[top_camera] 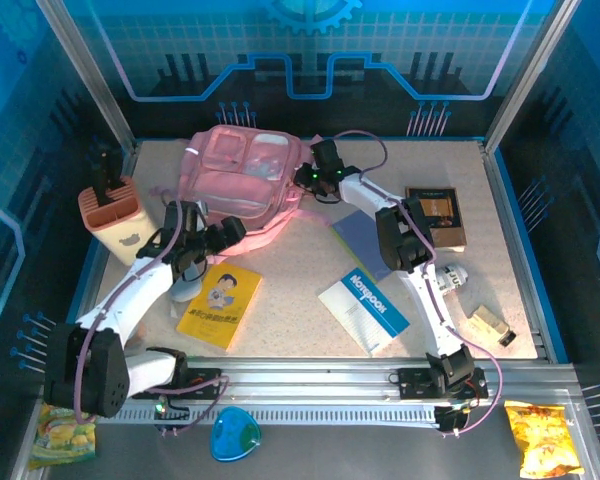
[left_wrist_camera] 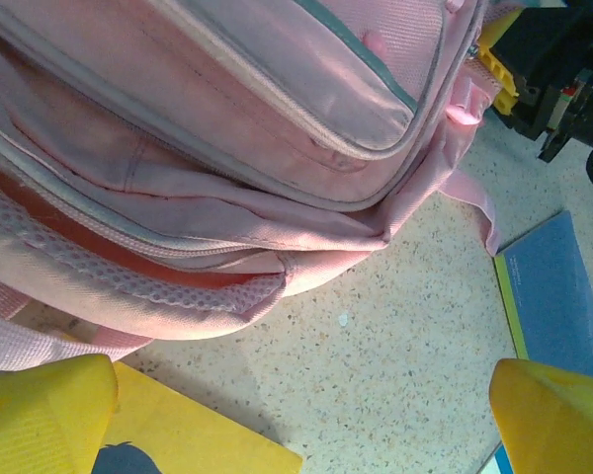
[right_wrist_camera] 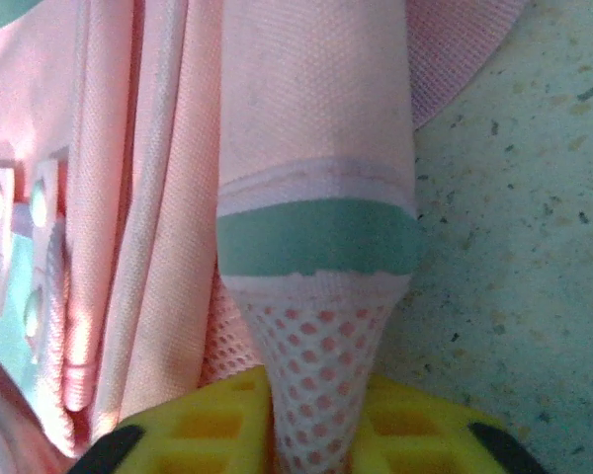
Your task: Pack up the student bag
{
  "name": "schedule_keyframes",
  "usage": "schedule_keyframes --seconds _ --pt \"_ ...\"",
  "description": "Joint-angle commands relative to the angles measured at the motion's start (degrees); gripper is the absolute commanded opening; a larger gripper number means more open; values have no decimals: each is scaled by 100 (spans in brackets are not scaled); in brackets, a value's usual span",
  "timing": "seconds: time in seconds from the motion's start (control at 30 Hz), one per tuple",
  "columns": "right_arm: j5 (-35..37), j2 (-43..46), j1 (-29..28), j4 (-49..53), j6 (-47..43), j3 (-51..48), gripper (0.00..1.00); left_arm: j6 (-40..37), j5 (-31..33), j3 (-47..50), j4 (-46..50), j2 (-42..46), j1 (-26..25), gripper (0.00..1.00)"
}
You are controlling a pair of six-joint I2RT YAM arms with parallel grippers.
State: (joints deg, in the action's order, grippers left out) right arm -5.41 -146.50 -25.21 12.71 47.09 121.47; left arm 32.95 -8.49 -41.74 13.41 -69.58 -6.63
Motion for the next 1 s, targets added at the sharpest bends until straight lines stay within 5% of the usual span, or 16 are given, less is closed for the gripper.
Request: schedule_keyframes --seconds 0.0,0.27,0.67,0.87,0.97 --pt "58 355 71 228 -290 -74 13 248 -248 -62 42 -272 -52 97" --pt "5 2502 347 -552 -294 -2403 9 233 -837 -242 -846 -1422 -74 97" --pt "232 5243 557 -919 257 -5604 9 259 -861 -1649 -1106 -2989 -268 92" --pt "249 5519 553 -1418 1110 -6805 14 28 -166 -1779 -841 -2939 -277 92" --pt "158 5342 561 -1419 1224 -6846 26 -29 5 -1645 -727 -2682 -320 93"
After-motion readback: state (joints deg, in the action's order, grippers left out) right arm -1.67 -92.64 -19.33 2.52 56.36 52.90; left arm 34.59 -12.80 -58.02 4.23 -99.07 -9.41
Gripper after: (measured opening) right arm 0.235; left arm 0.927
